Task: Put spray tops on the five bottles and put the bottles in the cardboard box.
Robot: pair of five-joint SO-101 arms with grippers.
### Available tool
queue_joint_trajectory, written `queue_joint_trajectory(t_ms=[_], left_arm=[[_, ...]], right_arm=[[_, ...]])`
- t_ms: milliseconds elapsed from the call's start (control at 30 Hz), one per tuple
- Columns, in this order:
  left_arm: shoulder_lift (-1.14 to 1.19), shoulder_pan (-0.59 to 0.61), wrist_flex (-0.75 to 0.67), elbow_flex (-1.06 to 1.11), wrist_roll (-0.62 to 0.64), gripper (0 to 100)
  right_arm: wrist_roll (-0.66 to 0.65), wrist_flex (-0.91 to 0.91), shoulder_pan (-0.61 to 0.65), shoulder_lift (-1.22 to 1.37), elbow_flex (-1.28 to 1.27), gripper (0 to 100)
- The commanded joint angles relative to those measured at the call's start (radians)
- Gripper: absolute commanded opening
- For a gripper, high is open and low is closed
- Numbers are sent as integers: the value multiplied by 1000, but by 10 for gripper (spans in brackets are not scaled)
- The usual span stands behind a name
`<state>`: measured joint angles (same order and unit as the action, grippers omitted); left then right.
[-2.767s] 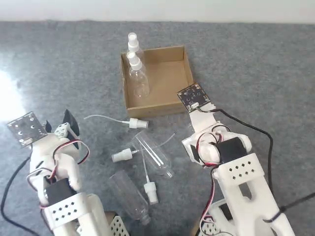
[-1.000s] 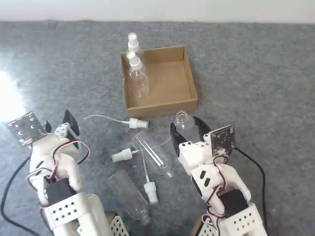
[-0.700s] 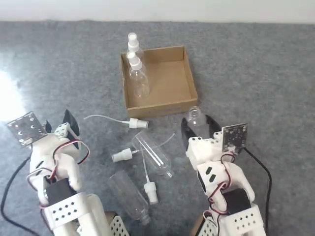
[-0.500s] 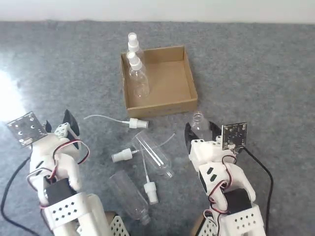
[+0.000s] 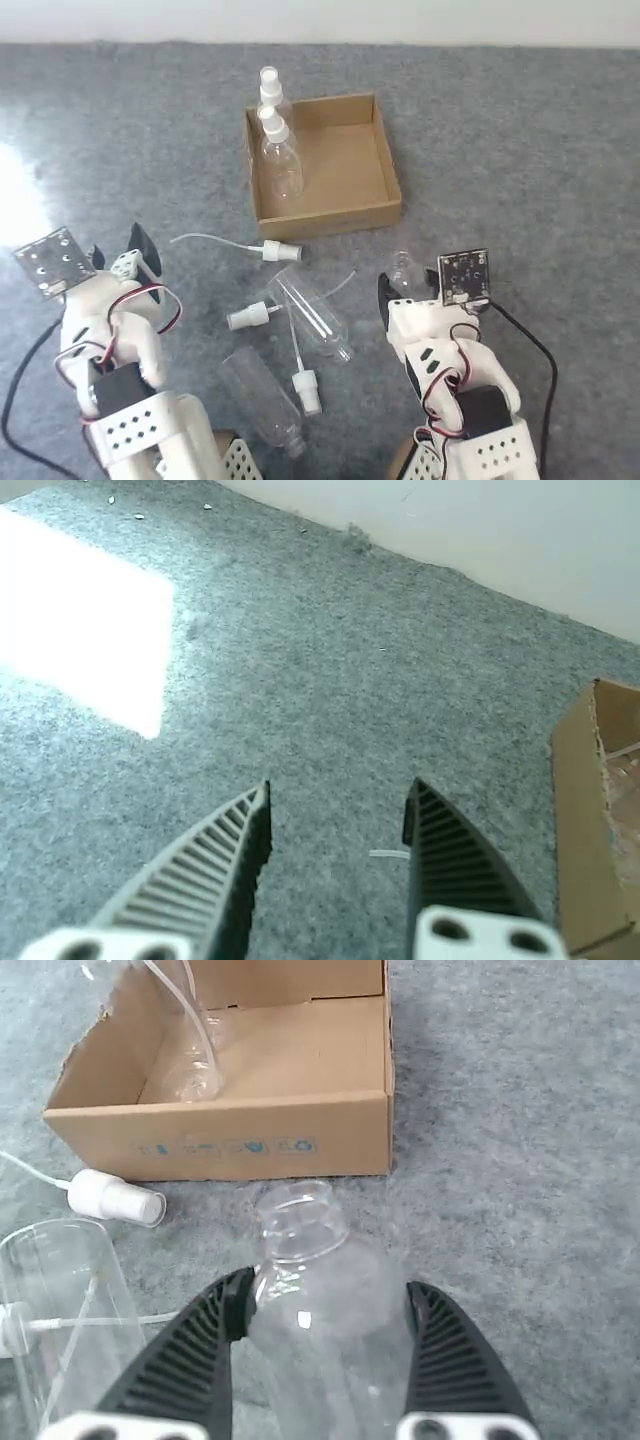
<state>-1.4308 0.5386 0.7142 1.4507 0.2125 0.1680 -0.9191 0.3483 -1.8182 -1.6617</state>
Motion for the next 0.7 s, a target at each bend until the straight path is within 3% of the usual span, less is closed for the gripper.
queue_joint_trajectory(t_ms=[0, 167, 467, 667], left_arm=[[-9, 2, -26, -2, -3, 210], [-9, -46, -26, 1, -5, 210], [-9, -51, -25, 1, -5, 211], [-9, -52, -23, 1, -5, 211]], right_arm=[[-23, 21, -15, 2, 6, 76], [-18, 53, -1, 2, 146, 77], [-25, 61, 156, 5, 299, 77], [-25, 202, 249, 5, 307, 77]])
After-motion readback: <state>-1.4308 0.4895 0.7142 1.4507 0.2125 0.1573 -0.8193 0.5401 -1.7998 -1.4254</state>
